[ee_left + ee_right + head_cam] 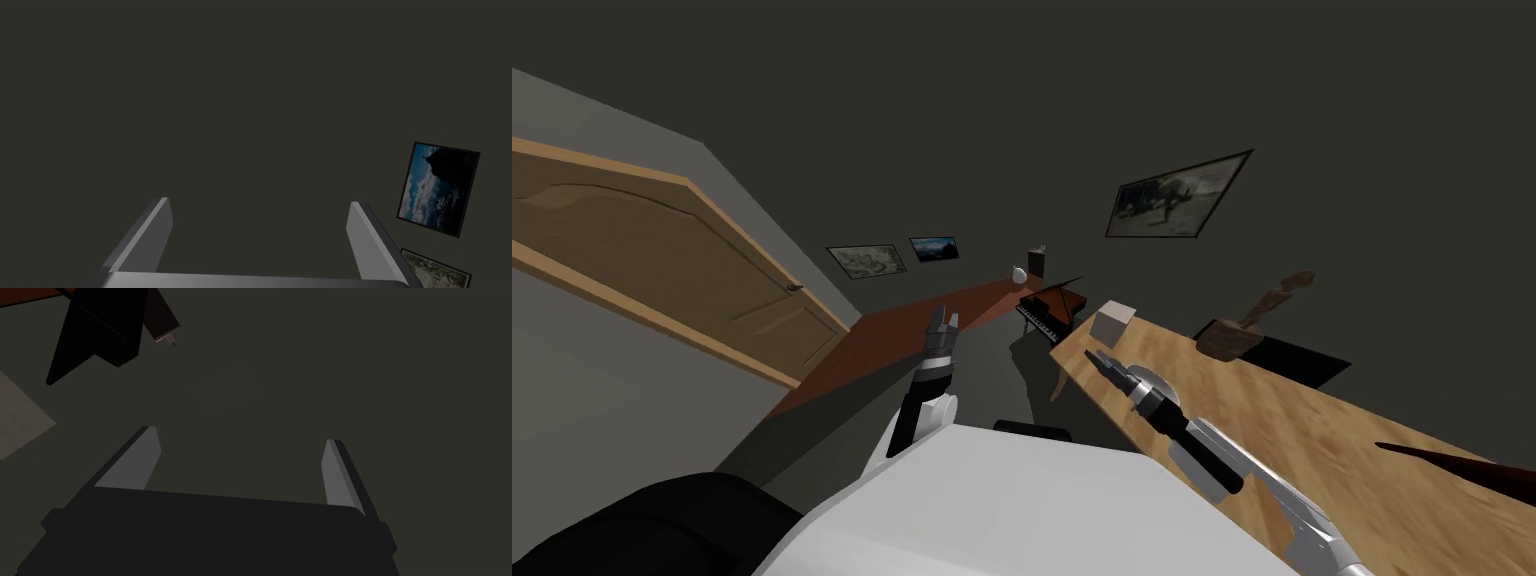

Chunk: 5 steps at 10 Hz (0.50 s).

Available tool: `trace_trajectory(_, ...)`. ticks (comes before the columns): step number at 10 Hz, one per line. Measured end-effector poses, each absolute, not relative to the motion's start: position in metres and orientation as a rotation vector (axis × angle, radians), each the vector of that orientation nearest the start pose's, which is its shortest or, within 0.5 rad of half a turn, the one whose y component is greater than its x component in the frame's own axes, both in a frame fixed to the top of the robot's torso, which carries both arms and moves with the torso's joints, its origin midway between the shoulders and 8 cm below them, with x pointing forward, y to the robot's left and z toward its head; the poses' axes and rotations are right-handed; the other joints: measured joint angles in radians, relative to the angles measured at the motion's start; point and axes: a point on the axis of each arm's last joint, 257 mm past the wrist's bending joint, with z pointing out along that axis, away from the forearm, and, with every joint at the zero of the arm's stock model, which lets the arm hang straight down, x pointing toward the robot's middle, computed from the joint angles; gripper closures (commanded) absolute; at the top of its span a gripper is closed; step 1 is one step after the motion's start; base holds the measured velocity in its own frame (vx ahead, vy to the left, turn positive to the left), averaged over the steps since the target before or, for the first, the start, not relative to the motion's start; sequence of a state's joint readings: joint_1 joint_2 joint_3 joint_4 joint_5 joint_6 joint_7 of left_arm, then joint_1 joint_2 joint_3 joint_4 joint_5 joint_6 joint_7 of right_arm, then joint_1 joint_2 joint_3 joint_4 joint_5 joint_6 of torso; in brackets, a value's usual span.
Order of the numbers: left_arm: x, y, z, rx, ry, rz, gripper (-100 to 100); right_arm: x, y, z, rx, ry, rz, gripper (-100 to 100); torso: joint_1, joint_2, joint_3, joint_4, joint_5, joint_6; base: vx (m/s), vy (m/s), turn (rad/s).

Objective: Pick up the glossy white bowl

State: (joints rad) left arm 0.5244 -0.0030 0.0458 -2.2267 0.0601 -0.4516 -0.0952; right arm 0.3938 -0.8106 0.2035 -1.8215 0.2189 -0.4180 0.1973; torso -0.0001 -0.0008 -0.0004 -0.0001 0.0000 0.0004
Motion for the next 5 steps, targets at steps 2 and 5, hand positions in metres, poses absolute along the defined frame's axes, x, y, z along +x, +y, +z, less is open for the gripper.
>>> trace_trajectory(2,0.354,0.310,-0.016,-0.753,0.679,-1.167,0,0.387,-0.273,-0.251,-0.049,1.759,0.735,-100,0.000,0.000,0.000,0.000,0.000,0.000,0.005,0.012,0.089)
trace_trajectory(5,0.354,0.310,-0.016,-0.754,0.679,-1.167,0,0.380,-0.300,-0.280,-0.116,1.845,0.641,-100,0.000,0.000,0.000,0.000,0.000,0.001,0.003,0.019,0.082)
